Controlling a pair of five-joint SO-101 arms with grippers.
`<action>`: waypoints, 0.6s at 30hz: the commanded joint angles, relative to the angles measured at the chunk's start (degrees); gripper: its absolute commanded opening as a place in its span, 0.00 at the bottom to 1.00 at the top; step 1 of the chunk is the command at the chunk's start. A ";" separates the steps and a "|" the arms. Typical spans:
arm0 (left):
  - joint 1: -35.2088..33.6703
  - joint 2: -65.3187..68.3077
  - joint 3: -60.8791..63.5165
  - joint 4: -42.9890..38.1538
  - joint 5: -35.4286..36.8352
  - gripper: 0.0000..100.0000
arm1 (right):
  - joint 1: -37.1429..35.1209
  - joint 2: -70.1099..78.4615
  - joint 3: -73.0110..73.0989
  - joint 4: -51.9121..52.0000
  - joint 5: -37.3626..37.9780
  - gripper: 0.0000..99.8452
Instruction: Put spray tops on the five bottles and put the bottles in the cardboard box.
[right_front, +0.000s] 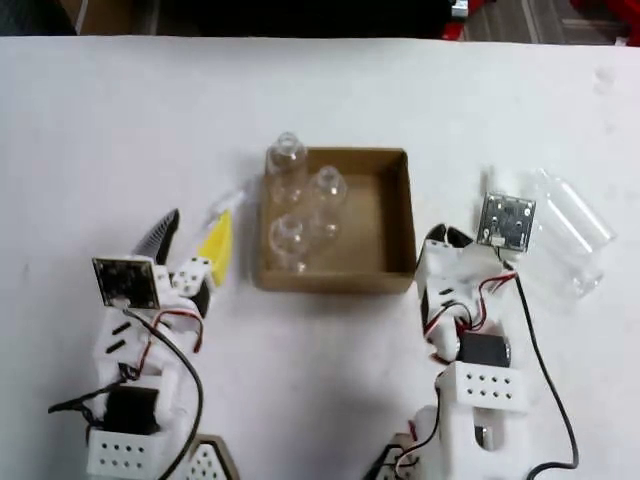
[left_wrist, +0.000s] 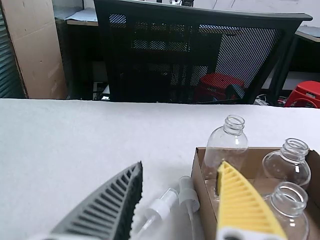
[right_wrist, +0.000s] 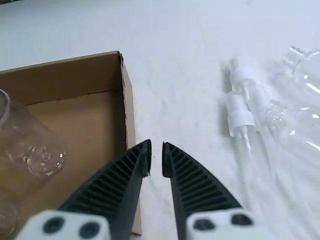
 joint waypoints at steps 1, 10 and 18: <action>0.13 -0.66 -0.62 -1.41 -0.79 0.22 | 0.04 0.13 1.23 -4.88 1.05 0.03; 0.13 -0.66 -0.62 -1.41 -0.79 0.22 | 0.22 0.13 2.64 -7.16 1.32 0.03; 0.13 -0.66 -0.62 -1.32 -0.79 0.22 | 0.04 0.13 2.64 -6.90 1.41 0.03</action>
